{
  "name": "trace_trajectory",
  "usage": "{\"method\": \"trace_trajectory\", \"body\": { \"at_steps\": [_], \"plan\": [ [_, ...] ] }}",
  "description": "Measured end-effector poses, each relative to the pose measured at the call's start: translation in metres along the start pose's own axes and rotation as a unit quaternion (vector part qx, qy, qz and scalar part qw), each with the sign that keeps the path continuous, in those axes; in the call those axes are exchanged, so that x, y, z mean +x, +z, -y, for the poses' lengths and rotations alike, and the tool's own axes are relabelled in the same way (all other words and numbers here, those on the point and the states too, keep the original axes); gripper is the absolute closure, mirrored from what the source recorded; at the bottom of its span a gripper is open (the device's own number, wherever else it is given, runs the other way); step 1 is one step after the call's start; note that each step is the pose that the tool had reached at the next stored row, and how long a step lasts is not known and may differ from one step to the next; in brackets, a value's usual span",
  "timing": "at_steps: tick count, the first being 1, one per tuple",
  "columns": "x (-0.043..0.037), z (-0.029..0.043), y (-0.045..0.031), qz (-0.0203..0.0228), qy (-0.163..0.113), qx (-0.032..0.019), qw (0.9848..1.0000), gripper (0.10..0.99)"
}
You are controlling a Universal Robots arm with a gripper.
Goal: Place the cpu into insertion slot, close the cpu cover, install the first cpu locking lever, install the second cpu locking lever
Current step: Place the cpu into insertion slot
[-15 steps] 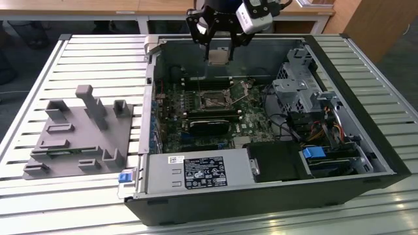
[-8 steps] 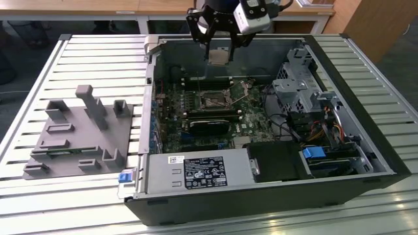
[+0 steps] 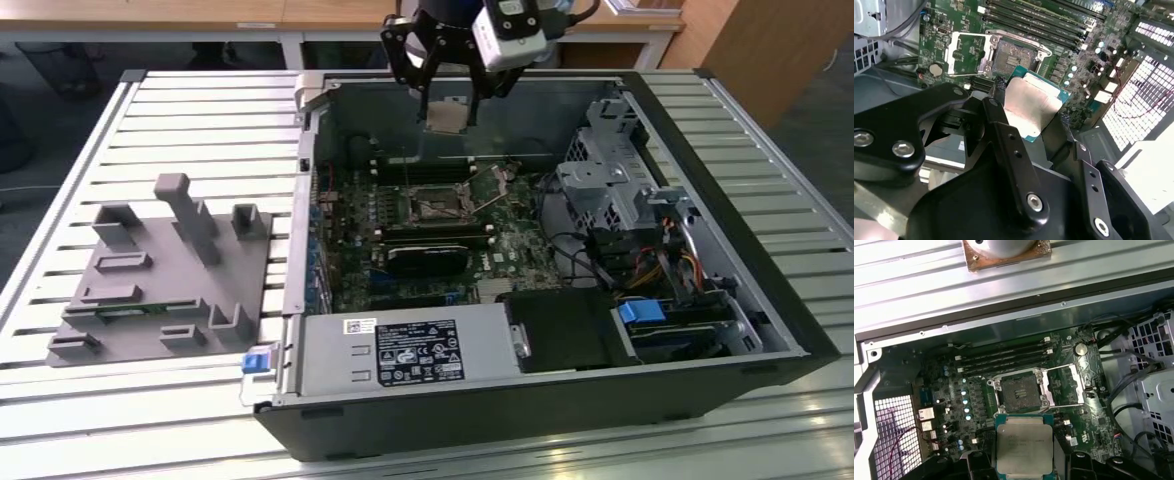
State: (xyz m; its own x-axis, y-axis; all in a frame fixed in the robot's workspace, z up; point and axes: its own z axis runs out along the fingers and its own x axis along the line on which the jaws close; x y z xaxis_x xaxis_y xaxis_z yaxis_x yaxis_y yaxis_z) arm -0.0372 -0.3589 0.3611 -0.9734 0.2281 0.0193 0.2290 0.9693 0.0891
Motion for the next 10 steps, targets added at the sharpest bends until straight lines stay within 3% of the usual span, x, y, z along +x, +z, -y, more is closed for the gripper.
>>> {"method": "trace_trajectory", "body": {
  "at_steps": [10],
  "plan": [
    [0.0001,-0.0001,0.0002,0.0019,0.022,-0.0004,0.9998,0.545]
  ]
}}
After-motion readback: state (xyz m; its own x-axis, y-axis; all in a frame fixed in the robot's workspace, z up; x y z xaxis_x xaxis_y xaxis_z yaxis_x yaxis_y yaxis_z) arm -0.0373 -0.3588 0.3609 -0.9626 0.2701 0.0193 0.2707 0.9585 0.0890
